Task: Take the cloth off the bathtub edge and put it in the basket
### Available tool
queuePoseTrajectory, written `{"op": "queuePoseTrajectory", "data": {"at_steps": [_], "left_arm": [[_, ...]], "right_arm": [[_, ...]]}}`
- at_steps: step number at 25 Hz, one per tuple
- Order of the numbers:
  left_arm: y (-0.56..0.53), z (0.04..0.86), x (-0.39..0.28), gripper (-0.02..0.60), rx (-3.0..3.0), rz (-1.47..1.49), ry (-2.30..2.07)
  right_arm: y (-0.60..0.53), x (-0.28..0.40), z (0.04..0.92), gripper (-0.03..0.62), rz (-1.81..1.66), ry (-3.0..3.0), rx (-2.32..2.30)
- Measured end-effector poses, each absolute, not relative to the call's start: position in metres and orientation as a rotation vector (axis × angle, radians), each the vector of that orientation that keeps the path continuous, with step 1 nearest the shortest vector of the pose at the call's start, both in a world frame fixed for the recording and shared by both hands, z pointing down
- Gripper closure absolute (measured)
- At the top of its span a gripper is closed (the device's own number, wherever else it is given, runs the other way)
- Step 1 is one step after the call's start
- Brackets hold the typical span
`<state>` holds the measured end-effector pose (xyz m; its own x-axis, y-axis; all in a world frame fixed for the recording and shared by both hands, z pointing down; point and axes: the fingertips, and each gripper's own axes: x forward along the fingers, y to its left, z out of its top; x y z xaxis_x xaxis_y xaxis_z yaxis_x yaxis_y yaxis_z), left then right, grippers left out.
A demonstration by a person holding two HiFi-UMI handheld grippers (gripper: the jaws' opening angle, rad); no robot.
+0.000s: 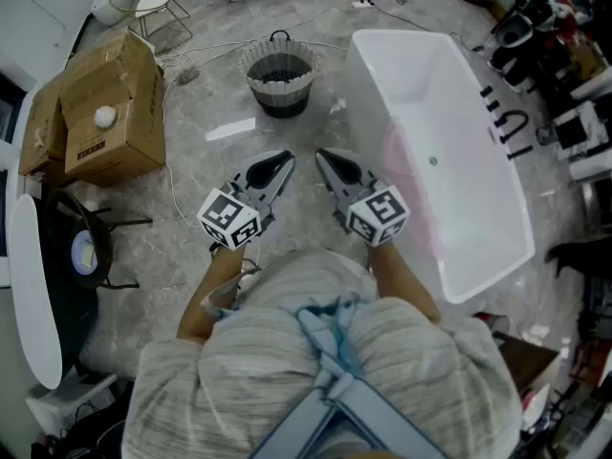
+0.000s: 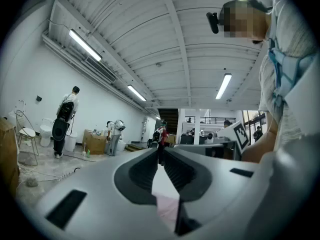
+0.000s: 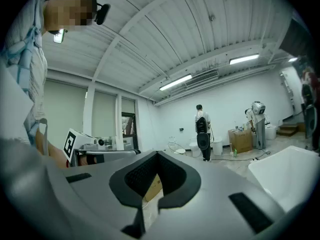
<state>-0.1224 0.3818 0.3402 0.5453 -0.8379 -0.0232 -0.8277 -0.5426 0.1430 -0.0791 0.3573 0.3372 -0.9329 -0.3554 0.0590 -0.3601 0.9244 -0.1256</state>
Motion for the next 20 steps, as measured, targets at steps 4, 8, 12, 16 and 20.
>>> {"op": "queuePoseTrajectory", "data": {"at_steps": [4,8,12,16,20], "left_arm": [[0.382,0.341,-0.122,0.555,2.648,-0.144,-1.439],[0.38,0.342,-0.117,0.555,2.644,-0.149,-1.431],[0.377,0.344,-0.112,0.555,2.644,-0.147,-1.413],[0.377,0.348,-0.111,0.555,2.639,-0.155,-1.401],[0.377,0.354,-0.112,0.555,2.63,-0.151,-1.392]], "right_arm": [[0.358,-0.078,0.338,0.592,0.219,-3.043,0.563],[0.357,-0.076,0.34,0.592,0.227,-3.038,0.561],[0.354,-0.076,0.341,0.592,0.232,-3.043,0.561],[0.352,-0.076,0.343,0.592,0.297,-3.074,0.559],[0.355,-0.079,0.349,0.592,0.29,-3.059,0.562]]}}
